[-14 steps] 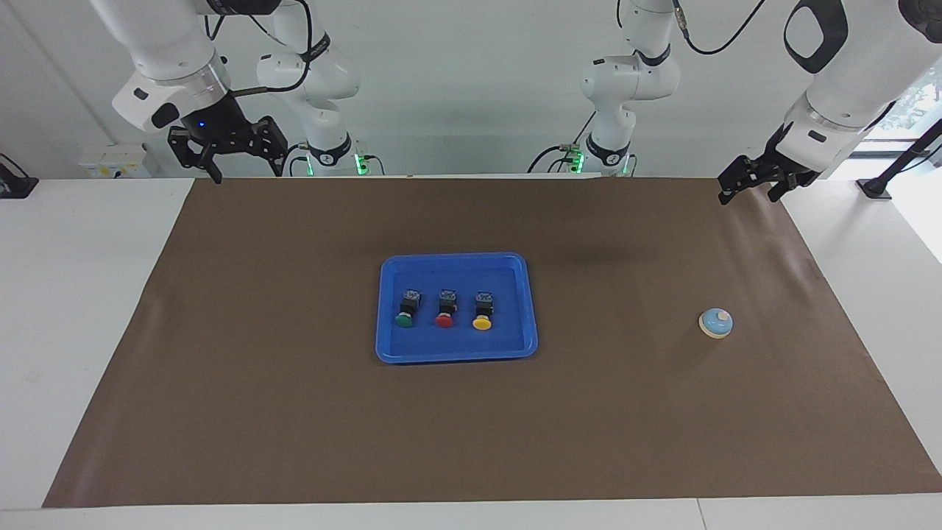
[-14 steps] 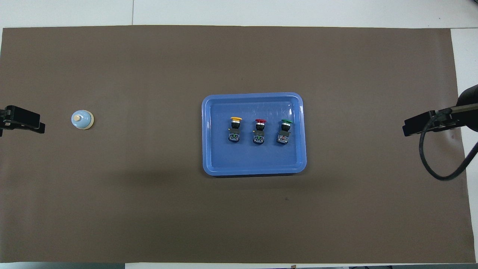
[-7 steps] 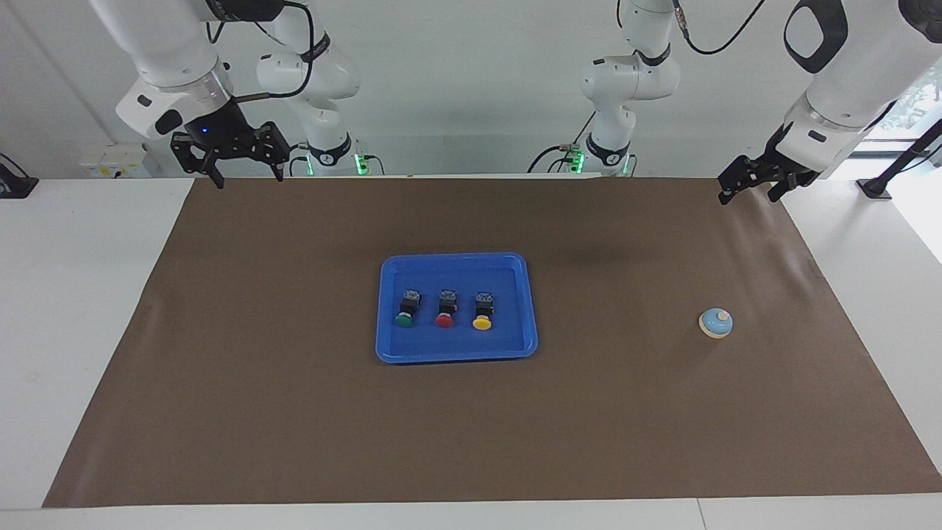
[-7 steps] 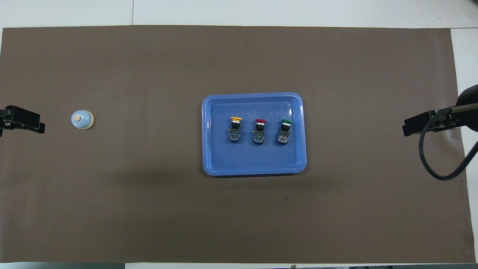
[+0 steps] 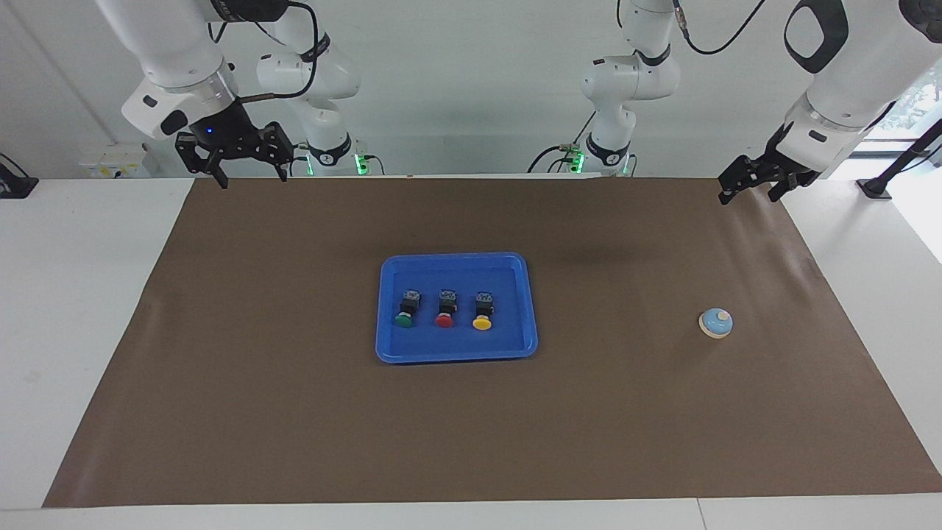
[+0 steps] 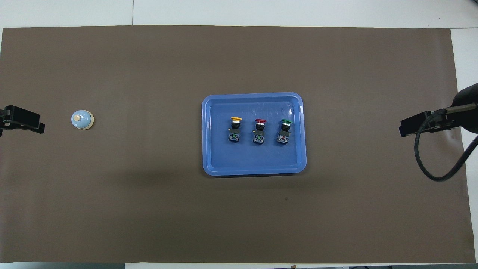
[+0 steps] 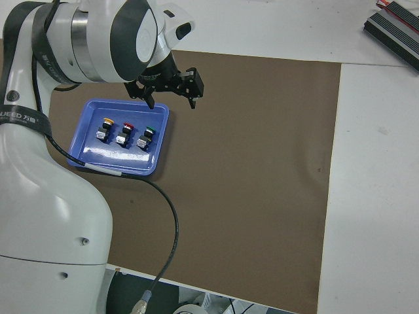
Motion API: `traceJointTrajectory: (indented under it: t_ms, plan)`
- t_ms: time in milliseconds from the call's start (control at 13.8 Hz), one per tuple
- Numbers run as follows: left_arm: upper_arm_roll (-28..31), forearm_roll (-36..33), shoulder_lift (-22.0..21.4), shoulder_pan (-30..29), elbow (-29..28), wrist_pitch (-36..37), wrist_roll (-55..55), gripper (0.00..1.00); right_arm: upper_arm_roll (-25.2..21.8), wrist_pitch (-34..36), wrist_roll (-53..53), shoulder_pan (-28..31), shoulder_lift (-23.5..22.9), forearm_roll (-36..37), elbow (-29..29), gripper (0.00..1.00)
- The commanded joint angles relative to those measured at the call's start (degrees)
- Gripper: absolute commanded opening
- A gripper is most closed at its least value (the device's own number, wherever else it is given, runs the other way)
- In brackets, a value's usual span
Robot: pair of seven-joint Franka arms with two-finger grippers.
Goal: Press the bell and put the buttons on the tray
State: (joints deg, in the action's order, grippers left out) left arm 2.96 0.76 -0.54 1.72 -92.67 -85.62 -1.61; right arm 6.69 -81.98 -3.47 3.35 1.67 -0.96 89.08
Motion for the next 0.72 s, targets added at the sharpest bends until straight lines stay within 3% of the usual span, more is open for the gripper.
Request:
traceJointTrajectory:
  t_ms: [0, 72, 145, 217, 435, 652]
  plan:
    - [-0.06, -0.24, -0.08, 0.3, -0.23, -0.94, -0.06, 1.0, 0.61, -1.17, 1.18, 0.52, 1.58, -1.24, 2.15, 1.0]
    - [-0.14, -0.24, -0.17, -0.04, -1.28, -5.12, -0.24, 0.85, 0.61, -1.34, 1.27, 0.26, 1.49, -1.24, 2.07, 1.0]
    - [-0.06, -0.24, -0.17, -0.05, -1.72, -6.73, 0.37, 0.31, 0.61, -1.34, 1.18, 0.26, 1.58, -1.24, 2.07, 1.0]
    - [0.03, -0.24, -0.25, -0.39, -2.34, -7.18, 0.81, 0.0, 0.44, -0.91, 1.18, 0.26, 1.49, -1.15, 1.63, 1.0]
    - [0.38, -0.24, 0.18, -3.03, -7.51, -13.58, 1.7, 0.0, 0.43, -0.73, 1.18, 0.69, 1.58, -1.15, 1.8, 1.0]
    - [0.38, -0.24, 6.31, -4.08, -8.67, -20.26, 1.17, 0.0, 0.43, -0.73, 1.18, 0.61, 1.58, -1.07, 1.8, 1.0]
